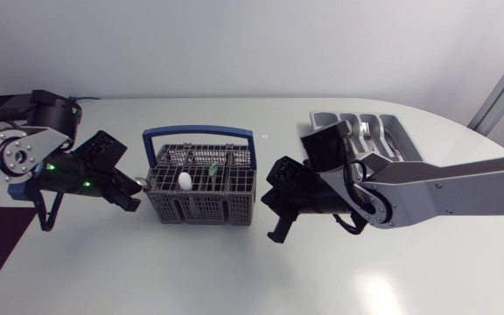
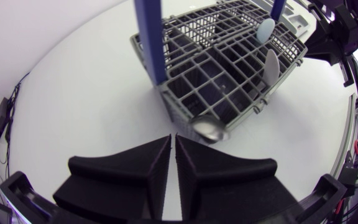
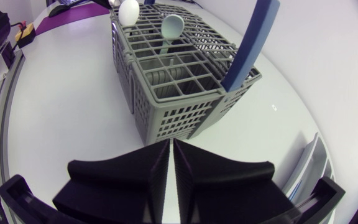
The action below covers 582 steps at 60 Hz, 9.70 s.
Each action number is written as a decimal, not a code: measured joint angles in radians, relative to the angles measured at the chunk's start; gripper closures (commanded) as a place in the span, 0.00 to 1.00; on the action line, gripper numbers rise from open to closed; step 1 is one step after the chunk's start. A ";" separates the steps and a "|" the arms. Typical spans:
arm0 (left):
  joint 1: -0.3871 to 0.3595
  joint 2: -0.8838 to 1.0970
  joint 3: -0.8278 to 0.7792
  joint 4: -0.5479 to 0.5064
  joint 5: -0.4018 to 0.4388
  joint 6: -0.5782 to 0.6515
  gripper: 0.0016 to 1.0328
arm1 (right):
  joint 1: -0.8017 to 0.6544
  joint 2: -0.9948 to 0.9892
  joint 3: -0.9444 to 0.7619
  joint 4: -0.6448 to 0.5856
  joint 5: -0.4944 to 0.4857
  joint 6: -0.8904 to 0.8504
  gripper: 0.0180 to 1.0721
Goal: Unload the cutlery basket into the drawer organizer.
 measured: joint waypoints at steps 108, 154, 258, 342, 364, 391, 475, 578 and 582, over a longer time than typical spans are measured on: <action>-0.027 -0.346 -0.115 0.027 0.121 0.878 0.19 | -0.059 -0.308 -0.097 -0.103 0.007 -0.031 0.14; -0.053 -0.216 -0.178 0.249 0.115 1.215 0.76 | -0.079 -0.255 -0.097 -0.086 -0.019 -0.031 0.14; -0.047 -0.416 -0.054 0.053 0.098 1.335 0.97 | -0.093 -0.387 -0.190 -0.077 -0.019 -0.031 0.14; -0.594 -0.057 0.425 -0.130 -0.238 0.014 0.97 | 0.241 -0.587 -0.228 0.127 0.465 -0.020 0.23; -0.597 0.062 0.590 -0.269 -0.095 -0.146 0.97 | 0.258 -0.521 -0.228 0.223 0.480 -0.069 0.33; -0.611 0.089 0.591 -0.303 -0.058 -0.163 0.97 | 0.258 -0.419 -0.227 0.299 0.484 -0.122 0.60; -0.649 0.100 0.577 -0.295 -0.061 -0.164 0.85 | 0.259 -0.404 -0.218 0.314 0.524 -0.156 0.94; -0.336 0.029 0.516 -0.389 -0.047 -0.048 0.07 | -0.899 -0.231 -0.174 -0.188 -0.536 -0.866 0.95; -0.335 0.033 0.510 -0.388 -0.047 -0.048 0.07 | -0.933 -0.169 -0.113 -0.222 -0.540 -0.925 0.95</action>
